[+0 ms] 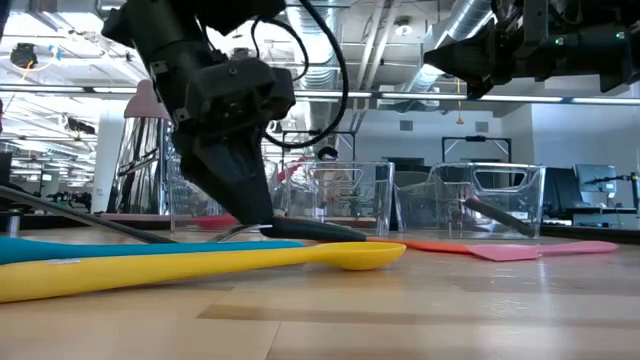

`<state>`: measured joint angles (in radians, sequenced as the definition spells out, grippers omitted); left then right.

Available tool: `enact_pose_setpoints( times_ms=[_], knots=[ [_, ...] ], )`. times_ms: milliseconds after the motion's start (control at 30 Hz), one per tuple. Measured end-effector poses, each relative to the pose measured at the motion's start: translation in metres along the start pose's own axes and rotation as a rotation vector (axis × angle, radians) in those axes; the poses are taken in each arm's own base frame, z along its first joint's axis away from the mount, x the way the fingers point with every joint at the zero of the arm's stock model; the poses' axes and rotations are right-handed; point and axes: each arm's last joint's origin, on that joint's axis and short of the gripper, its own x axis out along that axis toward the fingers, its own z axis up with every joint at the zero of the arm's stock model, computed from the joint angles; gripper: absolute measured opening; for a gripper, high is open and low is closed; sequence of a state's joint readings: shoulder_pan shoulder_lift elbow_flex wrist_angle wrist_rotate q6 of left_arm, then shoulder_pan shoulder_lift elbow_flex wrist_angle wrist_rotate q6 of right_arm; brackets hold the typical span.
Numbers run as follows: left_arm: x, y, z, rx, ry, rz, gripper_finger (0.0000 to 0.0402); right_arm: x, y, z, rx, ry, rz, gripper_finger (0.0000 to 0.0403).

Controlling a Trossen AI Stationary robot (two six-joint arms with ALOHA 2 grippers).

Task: Pick & Place Kitchen Items
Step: Put the black spatula into the right transparent bin

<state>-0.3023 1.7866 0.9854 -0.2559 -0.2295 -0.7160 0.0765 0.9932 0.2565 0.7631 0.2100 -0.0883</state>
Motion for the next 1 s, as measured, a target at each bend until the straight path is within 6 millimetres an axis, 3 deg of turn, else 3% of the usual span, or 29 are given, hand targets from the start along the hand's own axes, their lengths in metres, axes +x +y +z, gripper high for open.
enact_pose_setpoints(
  times_ms=[433, 1000],
  knots=[
    [0.025, -0.004, -0.012, -0.007, 0.064, -0.016, 0.0209, 0.0, 0.0, 0.0, 0.0, 0.0, 0.0, 0.0],
    [0.02, -0.005, -0.01, -0.015, 0.042, -0.03, 0.0209, 0.0, 0.0, 0.0, 0.0, 0.0, 0.0, 0.0]
  ],
)
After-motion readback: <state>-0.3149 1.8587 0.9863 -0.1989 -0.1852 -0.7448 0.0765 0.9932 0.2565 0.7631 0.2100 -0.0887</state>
